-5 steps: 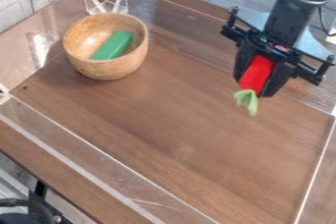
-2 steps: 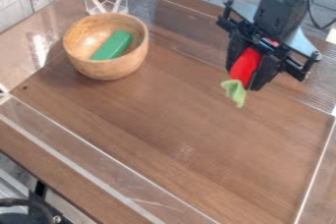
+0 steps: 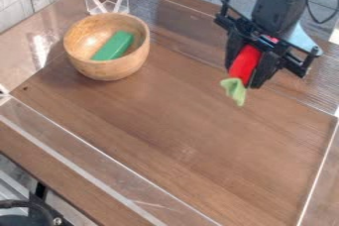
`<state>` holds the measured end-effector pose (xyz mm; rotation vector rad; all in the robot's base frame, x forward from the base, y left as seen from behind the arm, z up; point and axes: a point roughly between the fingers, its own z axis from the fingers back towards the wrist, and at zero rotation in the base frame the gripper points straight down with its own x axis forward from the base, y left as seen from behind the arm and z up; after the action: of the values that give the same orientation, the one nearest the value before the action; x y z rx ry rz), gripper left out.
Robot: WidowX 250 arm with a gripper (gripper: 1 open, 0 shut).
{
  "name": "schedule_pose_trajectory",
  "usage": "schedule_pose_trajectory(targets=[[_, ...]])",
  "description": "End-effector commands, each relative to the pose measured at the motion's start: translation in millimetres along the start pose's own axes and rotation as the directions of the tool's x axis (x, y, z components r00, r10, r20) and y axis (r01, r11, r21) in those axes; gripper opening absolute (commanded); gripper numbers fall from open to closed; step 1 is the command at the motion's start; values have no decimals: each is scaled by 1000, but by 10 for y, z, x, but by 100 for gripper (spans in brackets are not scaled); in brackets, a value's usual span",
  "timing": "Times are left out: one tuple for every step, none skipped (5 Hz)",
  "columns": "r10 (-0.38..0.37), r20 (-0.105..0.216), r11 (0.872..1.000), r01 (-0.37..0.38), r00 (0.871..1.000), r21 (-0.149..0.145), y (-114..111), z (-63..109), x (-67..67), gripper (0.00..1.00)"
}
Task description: Move the red object to the left side of the table
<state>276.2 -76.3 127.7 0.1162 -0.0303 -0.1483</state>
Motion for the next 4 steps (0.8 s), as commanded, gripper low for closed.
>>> schedule_pose_trajectory(targets=[[15, 77, 1000, -14, 997, -19, -47, 256, 38, 0], [81, 90, 997, -80, 993, -7, 109, 455, -76, 0], [120, 102, 993, -120, 987, -1, 486, 571, -230, 0], [176, 104, 984, -176, 979, -4, 908, 566, -424, 0]])
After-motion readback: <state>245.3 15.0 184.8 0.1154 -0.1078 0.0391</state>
